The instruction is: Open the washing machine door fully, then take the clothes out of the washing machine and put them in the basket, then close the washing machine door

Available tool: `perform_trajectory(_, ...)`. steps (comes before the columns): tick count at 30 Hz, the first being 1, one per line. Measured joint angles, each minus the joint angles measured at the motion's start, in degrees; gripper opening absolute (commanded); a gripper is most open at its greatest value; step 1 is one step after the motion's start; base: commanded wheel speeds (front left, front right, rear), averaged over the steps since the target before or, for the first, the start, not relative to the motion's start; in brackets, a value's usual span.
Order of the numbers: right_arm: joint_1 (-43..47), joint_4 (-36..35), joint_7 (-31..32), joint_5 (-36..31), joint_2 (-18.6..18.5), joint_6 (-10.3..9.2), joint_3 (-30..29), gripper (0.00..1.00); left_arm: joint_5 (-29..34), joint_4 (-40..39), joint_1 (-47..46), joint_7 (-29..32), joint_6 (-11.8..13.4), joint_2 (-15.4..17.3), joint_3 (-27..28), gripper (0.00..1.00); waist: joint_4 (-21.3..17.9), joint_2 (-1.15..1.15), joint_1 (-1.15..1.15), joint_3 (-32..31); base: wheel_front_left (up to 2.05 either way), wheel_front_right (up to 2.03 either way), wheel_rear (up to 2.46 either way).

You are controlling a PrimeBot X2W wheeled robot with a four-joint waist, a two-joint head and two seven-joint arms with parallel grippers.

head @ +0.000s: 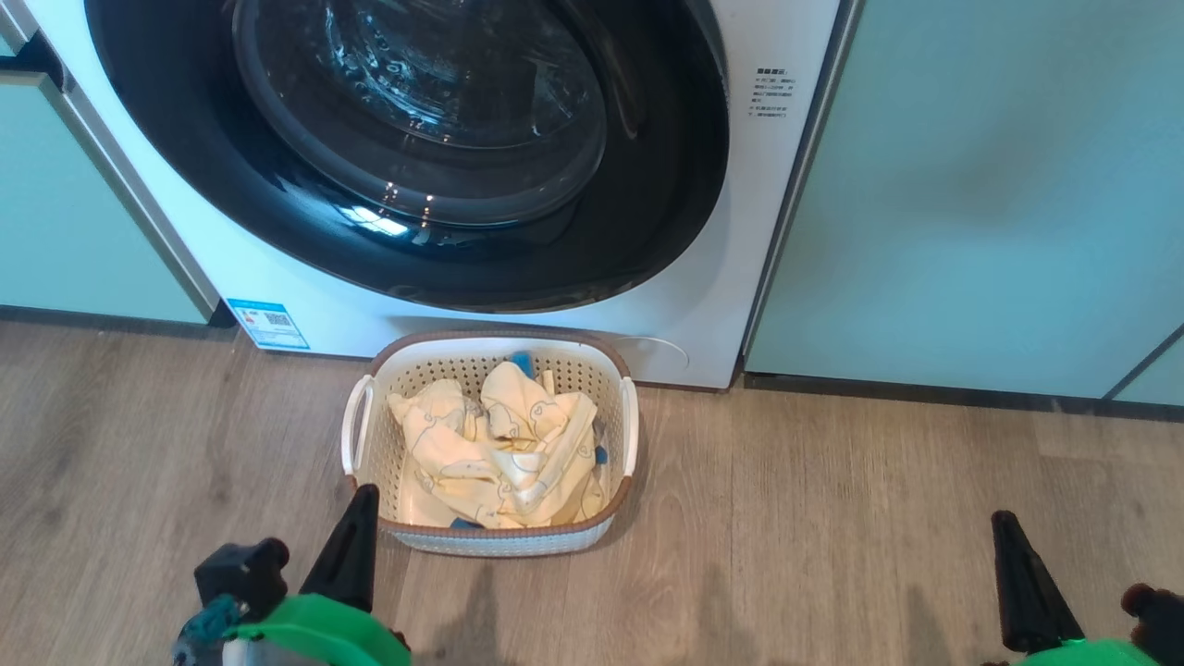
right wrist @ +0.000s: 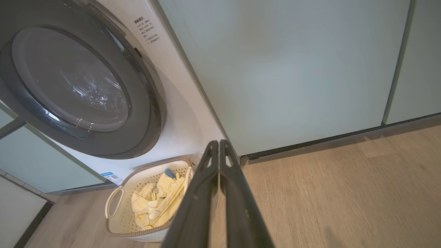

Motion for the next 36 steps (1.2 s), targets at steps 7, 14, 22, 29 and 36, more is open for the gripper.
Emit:
perform_trajectory(7,-0.41,0.3,0.75,4.65,-0.08,0.0,-0.13,0.0,-4.78,0.25,-0.21,1.03,0.0,0.0,0.07,0.0,0.07,0.0,0.0,-0.3,0.0,0.0,0.0)
perform_trajectory(14,-0.5,0.6,1.79,8.6,-0.23,0.0,-0.35,0.0,-8.93,0.43,-0.65,2.13,0.0,0.0,0.13,0.0,0.13,0.0,0.0,-0.55,0.0,0.0,0.0)
perform_trajectory(22,-0.78,0.83,2.87,13.73,-0.33,0.0,-0.77,0.0,-14.44,0.96,-1.38,3.58,0.0,0.0,0.21,0.0,0.2,0.0,0.0,-0.9,0.0,0.0,0.0)
perform_trajectory(29,-2.02,0.92,4.04,18.27,-0.46,0.0,-1.31,0.0,-19.19,1.44,-1.49,4.58,0.0,0.0,0.33,0.0,0.27,0.0,0.0,-1.19,0.0,0.0,0.0)
perform_trajectory(36,-2.09,1.24,5.06,22.73,-0.56,0.0,-1.64,0.0,-23.99,1.75,-2.57,5.65,-0.01,0.0,0.44,0.0,0.33,0.0,0.0,-1.49,0.0,0.0,0.0)
